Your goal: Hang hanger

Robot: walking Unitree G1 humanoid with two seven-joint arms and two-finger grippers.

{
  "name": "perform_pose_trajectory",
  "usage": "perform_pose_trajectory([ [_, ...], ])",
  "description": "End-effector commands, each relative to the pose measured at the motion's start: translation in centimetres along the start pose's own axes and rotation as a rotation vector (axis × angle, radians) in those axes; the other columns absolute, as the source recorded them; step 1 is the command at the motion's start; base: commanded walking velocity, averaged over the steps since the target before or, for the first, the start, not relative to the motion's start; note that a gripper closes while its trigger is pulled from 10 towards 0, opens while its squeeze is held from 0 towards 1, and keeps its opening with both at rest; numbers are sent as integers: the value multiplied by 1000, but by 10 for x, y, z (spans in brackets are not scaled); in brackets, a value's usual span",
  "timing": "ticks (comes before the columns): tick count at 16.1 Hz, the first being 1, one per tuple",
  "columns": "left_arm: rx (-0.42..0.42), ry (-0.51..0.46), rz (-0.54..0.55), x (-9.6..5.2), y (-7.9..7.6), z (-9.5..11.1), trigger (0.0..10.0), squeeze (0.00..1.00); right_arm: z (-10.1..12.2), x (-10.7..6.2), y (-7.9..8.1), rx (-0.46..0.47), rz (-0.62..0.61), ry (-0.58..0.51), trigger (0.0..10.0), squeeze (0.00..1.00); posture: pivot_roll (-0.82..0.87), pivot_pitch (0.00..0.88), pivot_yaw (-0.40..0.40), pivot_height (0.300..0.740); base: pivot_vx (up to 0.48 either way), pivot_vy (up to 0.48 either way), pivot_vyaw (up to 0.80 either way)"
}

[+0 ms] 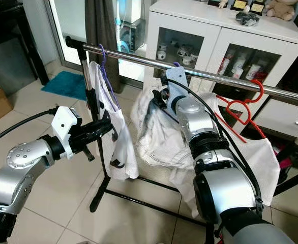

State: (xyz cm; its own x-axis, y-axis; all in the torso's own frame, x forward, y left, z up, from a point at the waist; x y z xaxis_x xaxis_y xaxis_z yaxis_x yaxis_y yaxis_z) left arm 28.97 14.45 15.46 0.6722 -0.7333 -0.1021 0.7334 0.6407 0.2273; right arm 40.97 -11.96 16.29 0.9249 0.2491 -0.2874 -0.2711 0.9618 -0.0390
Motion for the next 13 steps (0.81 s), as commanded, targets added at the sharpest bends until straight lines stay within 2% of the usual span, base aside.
perform_pose_trajectory([
  [1, 11, 5, -1, 0, -1, 1, 10000, 0, -9, -1, -5, -23, -5, 35, 8667, 0, -82, 0, -70, 740, 0, 0, 0],
  [2, 12, 5, 0, 0, 0, 1, 10000, 0, -10, -3, -8, -30, -6, 34, 10000, 0, -82, 0, -70, 740, 0, 0, 0],
  [7, 14, 5, -5, 1, 1, 2, 10000, 0, -8, -15, -26, -48, -10, 10, 10000, 0, -93, 0, -58, 740, 0, 0, 0],
  [10, 15, 4, -10, 2, 1, 2, 10000, 0, -8, -19, -20, -56, 66, -14, 10000, 0, -97, 0, -55, 740, 0, 0, 0],
  [13, 17, 1, -12, 3, 1, 2, 10000, 0, -16, -21, -16, -86, 92, 21, 10000, 0, -98, 0, -53, 740, 0, 0, 0],
])
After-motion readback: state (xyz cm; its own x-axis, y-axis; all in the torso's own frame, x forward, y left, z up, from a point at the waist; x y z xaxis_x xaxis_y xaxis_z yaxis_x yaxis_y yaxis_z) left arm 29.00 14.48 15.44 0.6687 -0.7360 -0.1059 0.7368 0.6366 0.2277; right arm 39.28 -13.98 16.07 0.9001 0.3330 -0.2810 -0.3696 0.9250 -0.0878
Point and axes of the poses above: a point about 5 cm out from each wrist's last joint towards the gripper, its own x axis pointing out of the wrist towards the gripper, its own z axis along the axis of the wrist's last joint, y = z × x, the point moved 1 cm from there along x, pointing out of the wrist towards the gripper, and after that the axes turned 4 degrees about x, right-handed, at the moved point
